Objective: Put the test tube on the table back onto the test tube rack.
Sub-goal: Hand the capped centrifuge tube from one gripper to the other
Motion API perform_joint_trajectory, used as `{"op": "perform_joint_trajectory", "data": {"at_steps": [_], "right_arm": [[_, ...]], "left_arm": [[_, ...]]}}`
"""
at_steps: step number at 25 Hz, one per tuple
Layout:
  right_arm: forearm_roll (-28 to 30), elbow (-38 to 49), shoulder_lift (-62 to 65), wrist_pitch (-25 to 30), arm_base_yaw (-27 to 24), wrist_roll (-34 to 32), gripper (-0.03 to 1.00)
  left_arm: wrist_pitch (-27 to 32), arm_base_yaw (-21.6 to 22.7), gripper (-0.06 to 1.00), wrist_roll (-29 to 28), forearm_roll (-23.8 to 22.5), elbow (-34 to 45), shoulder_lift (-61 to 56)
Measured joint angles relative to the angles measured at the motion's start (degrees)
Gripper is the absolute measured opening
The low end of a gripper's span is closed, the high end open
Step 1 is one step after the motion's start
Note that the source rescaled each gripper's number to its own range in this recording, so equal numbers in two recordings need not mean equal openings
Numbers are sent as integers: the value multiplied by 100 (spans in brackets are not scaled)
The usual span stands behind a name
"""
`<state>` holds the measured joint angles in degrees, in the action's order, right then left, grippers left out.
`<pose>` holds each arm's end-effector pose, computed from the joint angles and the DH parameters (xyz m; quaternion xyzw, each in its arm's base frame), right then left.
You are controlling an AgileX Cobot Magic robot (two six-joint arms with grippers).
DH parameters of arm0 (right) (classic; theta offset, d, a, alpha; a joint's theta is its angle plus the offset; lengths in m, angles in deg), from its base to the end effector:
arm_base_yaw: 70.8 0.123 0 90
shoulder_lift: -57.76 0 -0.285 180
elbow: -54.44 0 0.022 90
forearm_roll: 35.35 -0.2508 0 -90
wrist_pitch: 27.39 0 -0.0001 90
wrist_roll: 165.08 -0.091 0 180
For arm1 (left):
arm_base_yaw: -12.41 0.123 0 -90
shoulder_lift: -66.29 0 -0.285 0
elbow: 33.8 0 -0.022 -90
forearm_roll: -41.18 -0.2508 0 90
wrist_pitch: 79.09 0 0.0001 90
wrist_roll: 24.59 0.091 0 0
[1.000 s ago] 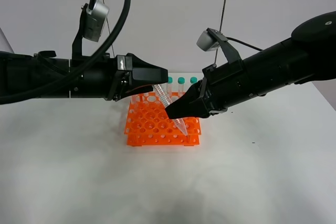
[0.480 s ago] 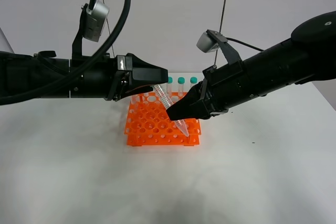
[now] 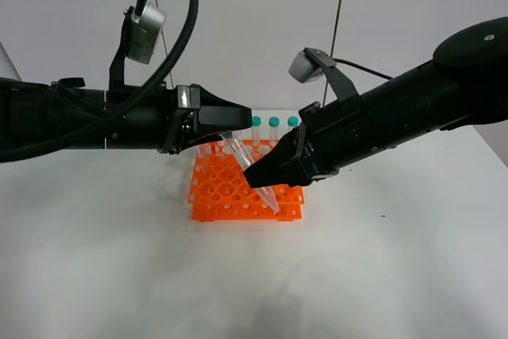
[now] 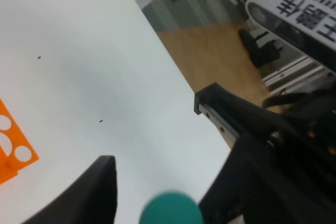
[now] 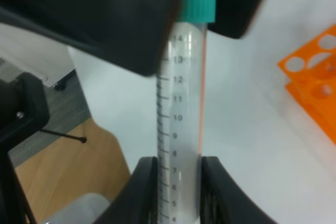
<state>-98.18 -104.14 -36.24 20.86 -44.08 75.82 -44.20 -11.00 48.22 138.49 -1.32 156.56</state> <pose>0.2383 0.1876 0.2655 -0.3767 0.8092 0.3794 0.2435 0.2460 -0.1629 0.2561 0.1347 0.8204 -0.4377 0.3423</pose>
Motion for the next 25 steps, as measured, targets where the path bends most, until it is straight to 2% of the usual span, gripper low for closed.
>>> {"op": "perform_joint_trajectory", "data": {"at_steps": [5,16,18,20,22,25], "right_arm": [[15,0,0,-348,39,-72,2],[199,0,0,-350,39,-304,2],[199,0,0,-350,39,-304,2],[199,0,0,-350,39,-304,2],[199,0,0,-350,39,-304,2],[194,0,0,-363,39,-304,2]], "left_arm": [[0,0,75,-15,-71,0,0],[-11,0,75,-15,-66,0,0],[-22,0,71,-15,-66,0,0],[-35,0,61,-15,-66,0,0],[-66,0,44,-18,-66,0,0],[-161,0,0,-18,-66,0,6]]}}
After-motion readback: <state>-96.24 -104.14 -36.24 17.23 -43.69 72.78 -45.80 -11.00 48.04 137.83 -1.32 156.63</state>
